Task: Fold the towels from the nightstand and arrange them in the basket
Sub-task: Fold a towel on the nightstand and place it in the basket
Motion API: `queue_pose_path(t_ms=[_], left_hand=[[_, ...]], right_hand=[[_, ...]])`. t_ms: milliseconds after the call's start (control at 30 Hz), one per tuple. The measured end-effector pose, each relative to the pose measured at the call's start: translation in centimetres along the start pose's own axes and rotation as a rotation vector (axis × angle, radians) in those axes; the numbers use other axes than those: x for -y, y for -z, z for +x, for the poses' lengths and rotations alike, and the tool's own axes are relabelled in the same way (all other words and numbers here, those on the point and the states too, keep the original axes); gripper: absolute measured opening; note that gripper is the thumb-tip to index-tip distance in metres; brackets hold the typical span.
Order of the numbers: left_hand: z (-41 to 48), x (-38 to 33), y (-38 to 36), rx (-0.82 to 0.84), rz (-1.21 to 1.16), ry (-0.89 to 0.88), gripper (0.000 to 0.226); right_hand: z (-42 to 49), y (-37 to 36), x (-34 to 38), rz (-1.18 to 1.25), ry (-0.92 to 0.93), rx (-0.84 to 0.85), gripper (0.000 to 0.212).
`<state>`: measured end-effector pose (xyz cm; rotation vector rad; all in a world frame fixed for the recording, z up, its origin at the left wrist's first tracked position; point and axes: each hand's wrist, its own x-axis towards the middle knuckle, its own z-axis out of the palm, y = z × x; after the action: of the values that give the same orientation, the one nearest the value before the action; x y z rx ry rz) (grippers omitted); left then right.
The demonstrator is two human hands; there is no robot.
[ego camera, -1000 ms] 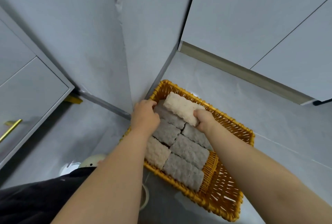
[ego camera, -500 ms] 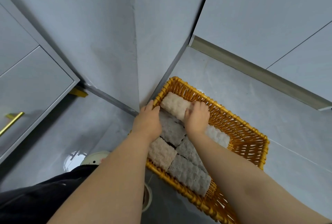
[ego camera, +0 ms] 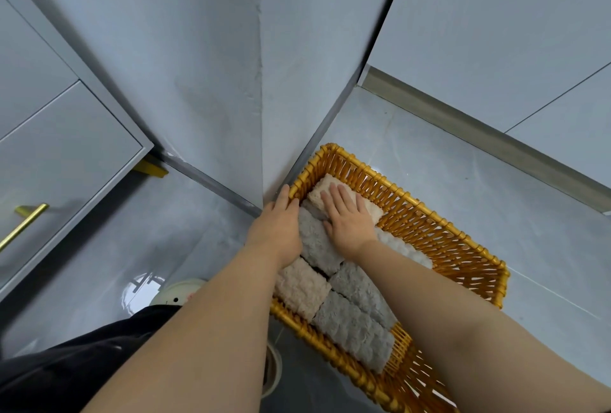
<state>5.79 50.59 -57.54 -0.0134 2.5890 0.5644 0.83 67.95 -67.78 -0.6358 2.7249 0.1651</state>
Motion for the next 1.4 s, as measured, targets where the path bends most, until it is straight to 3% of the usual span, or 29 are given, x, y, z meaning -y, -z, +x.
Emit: queue_pose_path(t_ms=[267,533,667,867,1033,1167,1400], left_hand=[[0.2,0.0,0.3,0.035,0.001,0.019,0.063],[-1.3,0.4,1.6,0.037,-0.150,0.053,0.051],[-3.0,-1.5,4.8,0.034,-0.172,0.009,0.036],[-7.3,0.8,12.0,-0.010,-0.014,0.082,0.056],[-11.7,3.4,16.6,-0.003,0.033,0.151,0.053],[-14.3,5.7,20.0,-0.174,-0.047,0.251,0.041],[-21.5,11.9,26.8,-0.756,-0.323,0.331,0.033]], right_hand=[[1.0,1.8,-0.6,0.040,0.052,0.178,0.064],[-1.4,8.3,-0.4,0.054,0.039,-0.119,0.056],[-2.8,13.1,0.2,0.047,0.167,-0.207,0.044],[-4.8,19.2,4.0,0.025,0.279,-0.281,0.040],[-6.7,21.7,9.6,0.036,0.400,-0.305,0.044],[-6.2,25.2,14.7,0.159,0.429,-0.388,0.048],[-4.4,33.7,22.9,0.326,0.433,-0.573,0.047]])
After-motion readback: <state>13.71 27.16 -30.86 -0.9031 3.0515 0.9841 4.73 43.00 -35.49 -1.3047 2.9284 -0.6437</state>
